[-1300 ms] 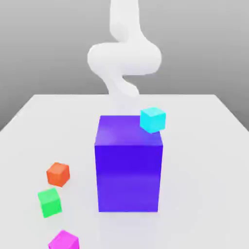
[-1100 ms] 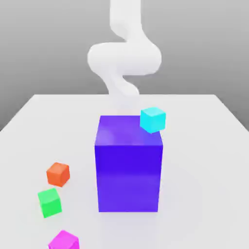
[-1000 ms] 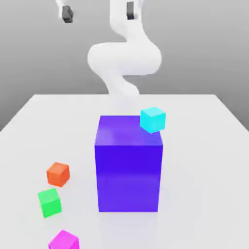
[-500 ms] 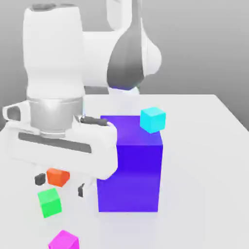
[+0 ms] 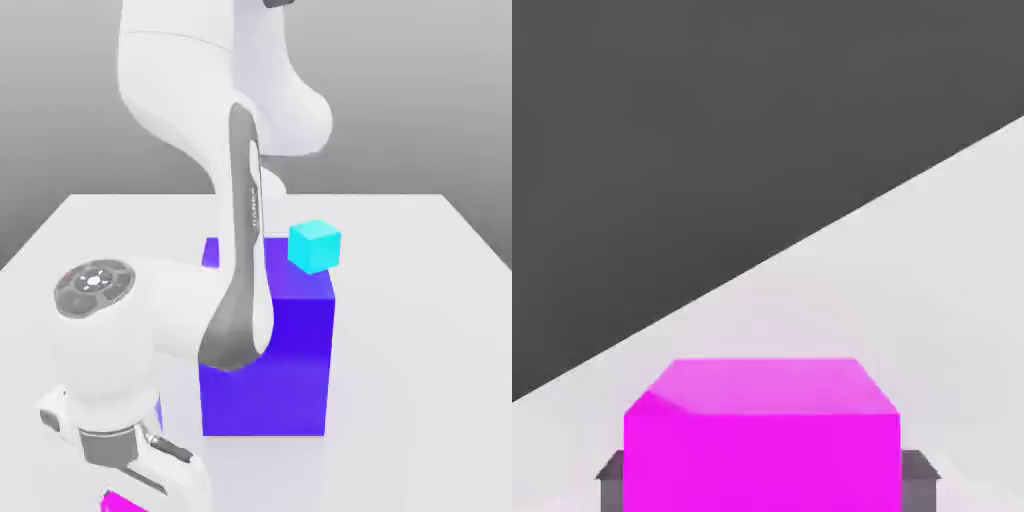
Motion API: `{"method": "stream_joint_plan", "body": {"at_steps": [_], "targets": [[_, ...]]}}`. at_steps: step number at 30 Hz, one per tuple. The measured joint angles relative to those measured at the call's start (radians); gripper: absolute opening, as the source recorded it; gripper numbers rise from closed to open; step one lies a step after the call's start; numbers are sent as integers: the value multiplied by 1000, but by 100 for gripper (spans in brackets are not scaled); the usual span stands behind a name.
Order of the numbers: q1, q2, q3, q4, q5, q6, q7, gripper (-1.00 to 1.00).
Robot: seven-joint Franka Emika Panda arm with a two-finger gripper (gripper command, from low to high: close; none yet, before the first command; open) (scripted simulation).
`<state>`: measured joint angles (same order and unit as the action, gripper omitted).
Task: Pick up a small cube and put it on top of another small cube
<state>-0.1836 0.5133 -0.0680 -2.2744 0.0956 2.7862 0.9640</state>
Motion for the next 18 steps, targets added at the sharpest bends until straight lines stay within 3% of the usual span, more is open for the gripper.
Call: {"method": "stream_joint_plan", "body": {"at_steps": [7, 12, 16, 18], "targets": [[13, -162, -29, -47, -19, -113, 20, -100], [-32, -342, -98, -210, -18, -133, 76, -100], [-103, -488, -149, -349, -79, -138, 169, -100], [-124, -469, -145, -373, -72, -95, 173, -100]]}}
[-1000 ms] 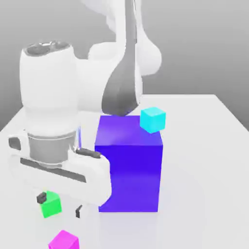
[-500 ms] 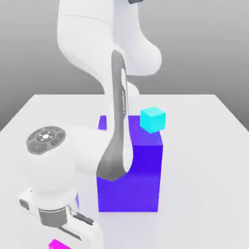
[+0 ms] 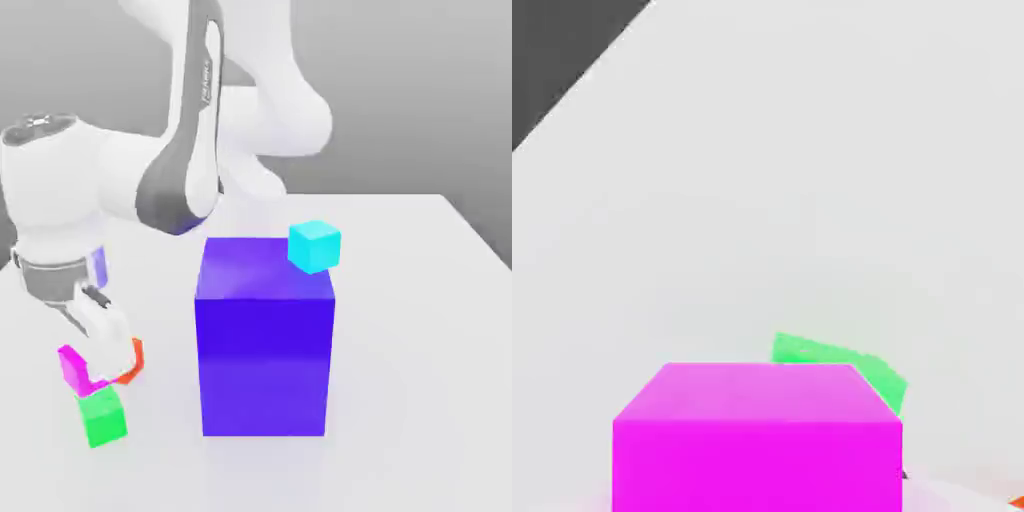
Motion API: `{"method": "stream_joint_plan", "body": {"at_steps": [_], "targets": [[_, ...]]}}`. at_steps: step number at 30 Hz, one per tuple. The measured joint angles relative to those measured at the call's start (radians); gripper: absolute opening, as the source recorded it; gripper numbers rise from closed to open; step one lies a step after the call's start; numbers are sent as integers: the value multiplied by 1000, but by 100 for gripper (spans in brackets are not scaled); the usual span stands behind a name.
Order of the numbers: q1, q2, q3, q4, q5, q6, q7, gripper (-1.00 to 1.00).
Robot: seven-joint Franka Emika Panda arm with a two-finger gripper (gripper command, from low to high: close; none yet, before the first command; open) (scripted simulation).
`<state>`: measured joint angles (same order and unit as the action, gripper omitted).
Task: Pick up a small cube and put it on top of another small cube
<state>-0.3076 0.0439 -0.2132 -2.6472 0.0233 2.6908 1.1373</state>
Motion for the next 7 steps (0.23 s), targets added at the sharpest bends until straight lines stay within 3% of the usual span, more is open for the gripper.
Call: {"method": "stream_joint_plan", "body": {"at_steps": [3, 4, 7], "targets": [[-7, 95, 27, -2, 51, 94, -34, -100], [-16, 129, 40, 0, 71, 127, -48, 100], [-16, 129, 40, 0, 71, 127, -48, 100]]}}
